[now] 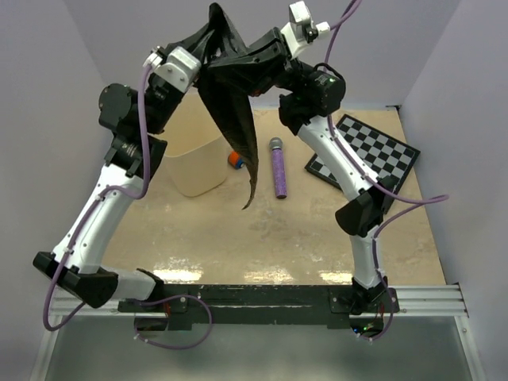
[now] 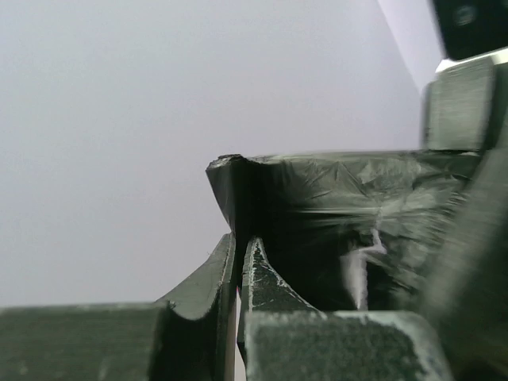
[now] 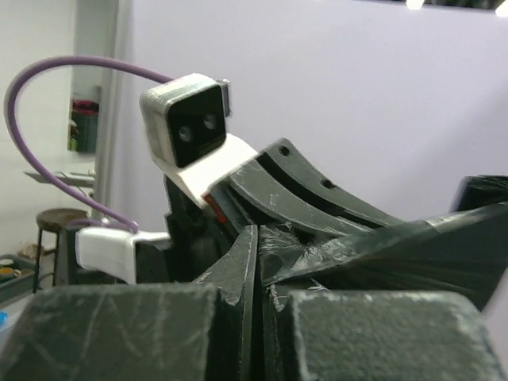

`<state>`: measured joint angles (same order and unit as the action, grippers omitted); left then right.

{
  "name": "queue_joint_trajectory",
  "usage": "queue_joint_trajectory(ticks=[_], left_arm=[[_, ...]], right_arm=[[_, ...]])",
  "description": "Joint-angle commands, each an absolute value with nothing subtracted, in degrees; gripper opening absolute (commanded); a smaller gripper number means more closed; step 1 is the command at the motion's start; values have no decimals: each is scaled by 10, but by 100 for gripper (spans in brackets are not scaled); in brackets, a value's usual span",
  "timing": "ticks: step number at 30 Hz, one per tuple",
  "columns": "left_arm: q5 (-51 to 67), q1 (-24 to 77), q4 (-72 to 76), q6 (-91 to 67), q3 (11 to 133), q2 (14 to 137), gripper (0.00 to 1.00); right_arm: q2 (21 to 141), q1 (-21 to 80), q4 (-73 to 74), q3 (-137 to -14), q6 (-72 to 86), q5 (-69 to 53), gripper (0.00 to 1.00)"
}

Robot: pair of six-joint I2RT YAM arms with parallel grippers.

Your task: Put the trash bags into the trash bin

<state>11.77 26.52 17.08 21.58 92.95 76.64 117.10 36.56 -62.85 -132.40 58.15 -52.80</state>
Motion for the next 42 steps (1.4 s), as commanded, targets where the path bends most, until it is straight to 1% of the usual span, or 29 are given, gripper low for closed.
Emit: queue_joint_trajectory(ticks=[1,5,9,14,15,16,17,19,20,23,25,28,31,33,34,35,37,38,39,42], left_arm=[[25,239,87,257,969,902,0],[24,239,129,232,1028,952,0],[4,239,163,228,1026,942,0],[-44,236,172,260,961,846,0],[-49,235,171,282,927,795,0],[-58,235,164,297,918,775,0],[-74,235,140,314,915,755,0],[-127,235,105,359,908,725,0],[-161,233,83,385,897,712,0],[-264,224,43,459,857,678,0],[-318,203,-37,468,851,674,0],[-346,128,-154,417,847,689,0],[-282,14,-231,330,821,709,0],[-208,-58,-238,289,766,713,0],[-151,-80,-236,276,741,711,0],[-60,-104,-233,273,709,705,0],[48,-120,-207,276,647,695,0],[79,-120,-185,279,618,693,0],[90,-120,-165,270,599,695,0],[77,-121,-111,222,571,739,0]], right_arm=[[1152,451,-935,-1463,620,-551,0],[1134,460,-929,-1439,608,-540,0],[1090,458,-924,-1357,564,-581,0],[999,433,-834,-1218,470,-570,0],[960,418,-766,-1162,399,-559,0],[934,412,-705,-1131,344,-544,0],[905,409,-609,-1089,276,-513,0],[846,408,-521,-995,152,-418,0],[818,409,-500,-951,95,-361,0],[753,410,-485,-839,5,-253,0],[732,409,-430,-823,-53,-193,0],[724,409,-361,-825,-61,-147,0],[711,410,-338,-817,-65,-128,0],[704,410,-327,-811,-69,-129,0],[703,409,-321,-810,-69,-127,0],[701,409,-312,-813,-69,-124,0],[700,410,-292,-816,-96,-154,0],[700,409,-282,-819,-107,-160,0],[700,410,-274,-823,-113,-157,0],[706,410,-250,-838,-121,-150,0]])
